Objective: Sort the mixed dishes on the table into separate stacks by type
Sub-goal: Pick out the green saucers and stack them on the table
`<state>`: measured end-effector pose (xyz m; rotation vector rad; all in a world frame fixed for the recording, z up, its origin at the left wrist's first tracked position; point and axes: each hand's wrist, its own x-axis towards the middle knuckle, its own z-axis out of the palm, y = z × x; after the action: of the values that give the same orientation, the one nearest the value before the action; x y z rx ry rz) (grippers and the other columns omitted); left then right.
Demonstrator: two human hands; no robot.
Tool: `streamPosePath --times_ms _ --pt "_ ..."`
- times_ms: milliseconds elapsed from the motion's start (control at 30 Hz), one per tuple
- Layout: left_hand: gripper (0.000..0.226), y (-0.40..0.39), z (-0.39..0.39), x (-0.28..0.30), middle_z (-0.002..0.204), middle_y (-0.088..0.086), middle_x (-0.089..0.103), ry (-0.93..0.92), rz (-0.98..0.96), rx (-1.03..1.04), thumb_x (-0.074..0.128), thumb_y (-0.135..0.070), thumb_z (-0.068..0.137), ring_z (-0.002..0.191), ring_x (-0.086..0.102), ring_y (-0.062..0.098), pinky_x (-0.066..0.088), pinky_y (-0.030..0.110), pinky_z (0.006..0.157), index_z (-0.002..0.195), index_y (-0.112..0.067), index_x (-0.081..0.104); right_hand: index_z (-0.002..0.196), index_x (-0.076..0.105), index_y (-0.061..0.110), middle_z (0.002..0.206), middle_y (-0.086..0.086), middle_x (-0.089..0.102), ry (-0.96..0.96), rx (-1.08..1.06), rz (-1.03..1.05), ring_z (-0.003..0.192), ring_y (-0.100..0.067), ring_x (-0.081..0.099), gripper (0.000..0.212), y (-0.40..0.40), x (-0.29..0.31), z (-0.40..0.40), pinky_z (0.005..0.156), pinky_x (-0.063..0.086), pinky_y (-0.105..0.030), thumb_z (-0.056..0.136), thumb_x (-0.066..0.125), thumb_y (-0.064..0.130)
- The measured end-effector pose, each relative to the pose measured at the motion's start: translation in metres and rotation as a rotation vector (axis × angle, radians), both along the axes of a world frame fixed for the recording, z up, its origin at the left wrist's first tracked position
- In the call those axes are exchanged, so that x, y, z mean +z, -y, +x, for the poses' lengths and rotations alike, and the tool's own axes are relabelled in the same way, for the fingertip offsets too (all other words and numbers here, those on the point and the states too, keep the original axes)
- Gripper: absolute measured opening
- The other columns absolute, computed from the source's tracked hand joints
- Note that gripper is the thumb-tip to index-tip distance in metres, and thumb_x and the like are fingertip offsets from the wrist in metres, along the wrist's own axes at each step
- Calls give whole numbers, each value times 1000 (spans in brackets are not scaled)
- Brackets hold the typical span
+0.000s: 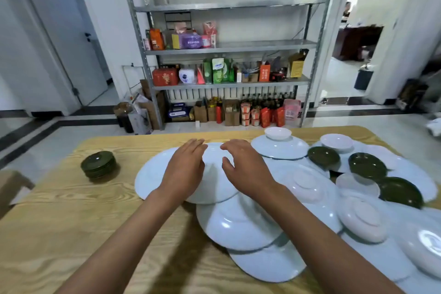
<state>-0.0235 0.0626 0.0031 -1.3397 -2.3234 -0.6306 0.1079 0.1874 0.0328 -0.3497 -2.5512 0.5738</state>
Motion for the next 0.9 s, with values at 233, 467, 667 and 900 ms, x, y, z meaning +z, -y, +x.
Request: streamPosePath --times_ms 233,467,667,900 --pt "41 -92 71 15 141 7 50 3 38 -204 52 -2 89 136 39 24 21 28 112 129 -7 57 127 60 12 134 -3 58 24 -306 -90 129 -19 44 36 -113 -6 67 104 34 -30 92 53 10" --pt "44 -144 112 21 148 2 41 82 45 -311 45 -6 94 140 29 17 17 26 117 138 -10 47 102 66 16 106 -8 68 259 -482 -85 98 -28 60 20 -199 -23 93 72 45 -31 86 53 11" --pt "47 -167 133 17 152 0 34 184 -16 -357 44 -5 94 142 24 15 20 30 117 140 -12 44 100 68 15 95 -5 69 473 -423 24 88 -26 63 27 -228 -47 97 69 52 -33 80 54 2" --pt "46 -167 137 8 152 -2 35 219 -18 -347 43 -7 95 141 24 13 20 26 113 141 -16 43 72 55 14 74 -5 58 502 -460 53 72 -25 55 16 -231 -53 94 62 43 -28 82 54 2"
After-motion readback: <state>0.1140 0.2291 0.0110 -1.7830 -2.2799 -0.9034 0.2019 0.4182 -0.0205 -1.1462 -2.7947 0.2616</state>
